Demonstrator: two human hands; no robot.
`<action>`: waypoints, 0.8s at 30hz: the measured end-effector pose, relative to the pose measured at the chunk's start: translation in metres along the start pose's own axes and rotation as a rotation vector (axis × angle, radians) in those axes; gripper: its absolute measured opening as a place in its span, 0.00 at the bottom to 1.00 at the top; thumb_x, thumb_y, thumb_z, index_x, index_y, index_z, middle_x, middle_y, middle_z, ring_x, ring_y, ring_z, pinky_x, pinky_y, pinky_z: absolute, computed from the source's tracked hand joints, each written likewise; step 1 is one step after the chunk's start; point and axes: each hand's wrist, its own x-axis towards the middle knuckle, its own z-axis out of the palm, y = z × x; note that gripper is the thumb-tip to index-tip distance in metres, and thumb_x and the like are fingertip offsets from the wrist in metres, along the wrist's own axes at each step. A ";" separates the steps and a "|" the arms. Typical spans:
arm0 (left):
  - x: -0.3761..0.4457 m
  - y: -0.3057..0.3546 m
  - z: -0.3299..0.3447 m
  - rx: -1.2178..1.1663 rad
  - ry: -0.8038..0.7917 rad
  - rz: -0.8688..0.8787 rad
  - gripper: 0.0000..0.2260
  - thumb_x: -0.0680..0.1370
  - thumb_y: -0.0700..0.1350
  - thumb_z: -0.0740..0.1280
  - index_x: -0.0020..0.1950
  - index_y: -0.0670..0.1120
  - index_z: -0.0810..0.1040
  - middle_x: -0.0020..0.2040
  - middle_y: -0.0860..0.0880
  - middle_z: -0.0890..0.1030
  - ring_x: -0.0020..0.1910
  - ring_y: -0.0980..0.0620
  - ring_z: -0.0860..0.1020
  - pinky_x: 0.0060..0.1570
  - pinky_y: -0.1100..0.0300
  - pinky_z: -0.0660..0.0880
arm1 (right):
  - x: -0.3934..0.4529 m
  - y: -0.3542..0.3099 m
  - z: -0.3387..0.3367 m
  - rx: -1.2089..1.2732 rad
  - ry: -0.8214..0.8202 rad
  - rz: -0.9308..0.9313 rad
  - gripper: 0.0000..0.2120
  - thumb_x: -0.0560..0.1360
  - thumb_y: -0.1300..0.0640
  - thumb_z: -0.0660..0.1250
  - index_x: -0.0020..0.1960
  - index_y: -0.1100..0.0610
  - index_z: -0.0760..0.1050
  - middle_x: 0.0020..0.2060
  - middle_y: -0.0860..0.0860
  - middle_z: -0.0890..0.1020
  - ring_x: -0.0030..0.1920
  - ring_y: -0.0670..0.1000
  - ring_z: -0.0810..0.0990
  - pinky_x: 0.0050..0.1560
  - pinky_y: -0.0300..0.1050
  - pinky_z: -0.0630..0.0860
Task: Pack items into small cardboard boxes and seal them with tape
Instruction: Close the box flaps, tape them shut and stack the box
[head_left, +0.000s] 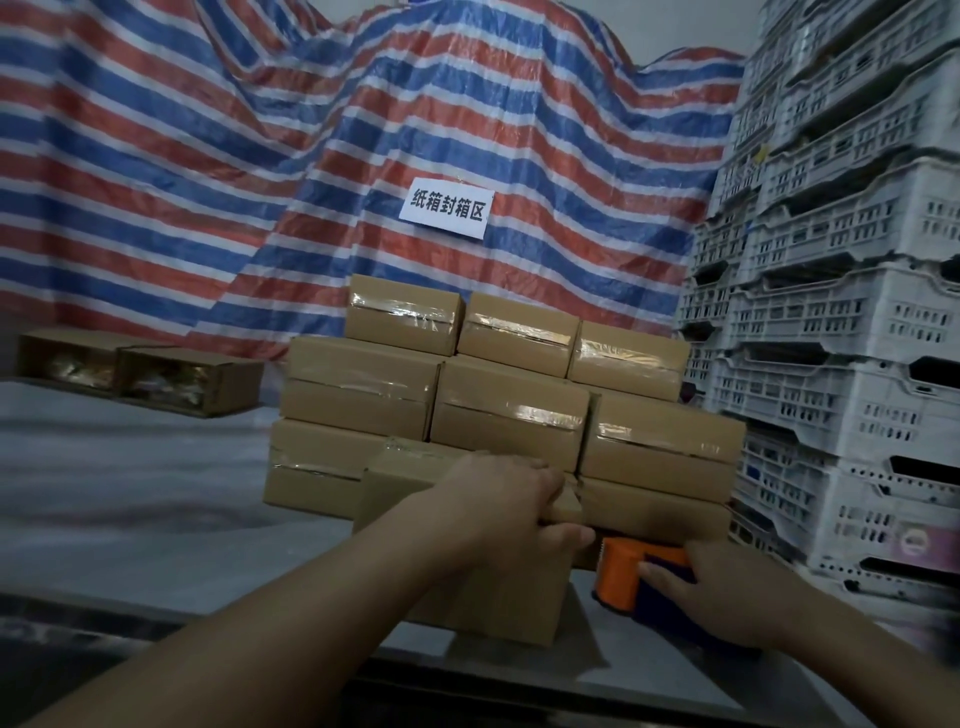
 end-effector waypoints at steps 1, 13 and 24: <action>0.000 0.000 0.000 -0.001 -0.001 0.001 0.31 0.79 0.67 0.54 0.74 0.49 0.66 0.72 0.48 0.70 0.68 0.48 0.71 0.64 0.49 0.71 | -0.002 -0.002 -0.007 -0.028 -0.006 0.006 0.35 0.71 0.21 0.42 0.39 0.49 0.72 0.34 0.46 0.78 0.33 0.43 0.76 0.34 0.39 0.69; 0.001 -0.003 0.003 0.006 0.003 0.002 0.30 0.78 0.69 0.54 0.72 0.50 0.68 0.68 0.50 0.74 0.61 0.50 0.75 0.57 0.50 0.74 | 0.005 -0.115 -0.118 1.281 0.183 -0.216 0.22 0.87 0.47 0.45 0.67 0.57 0.72 0.65 0.55 0.78 0.68 0.53 0.74 0.74 0.52 0.64; 0.000 -0.003 0.008 -0.007 0.064 0.005 0.44 0.71 0.67 0.69 0.78 0.46 0.56 0.75 0.48 0.66 0.70 0.49 0.69 0.64 0.53 0.70 | -0.001 -0.141 -0.026 1.667 0.242 -0.300 0.23 0.79 0.37 0.52 0.62 0.44 0.78 0.63 0.41 0.79 0.65 0.40 0.74 0.55 0.35 0.69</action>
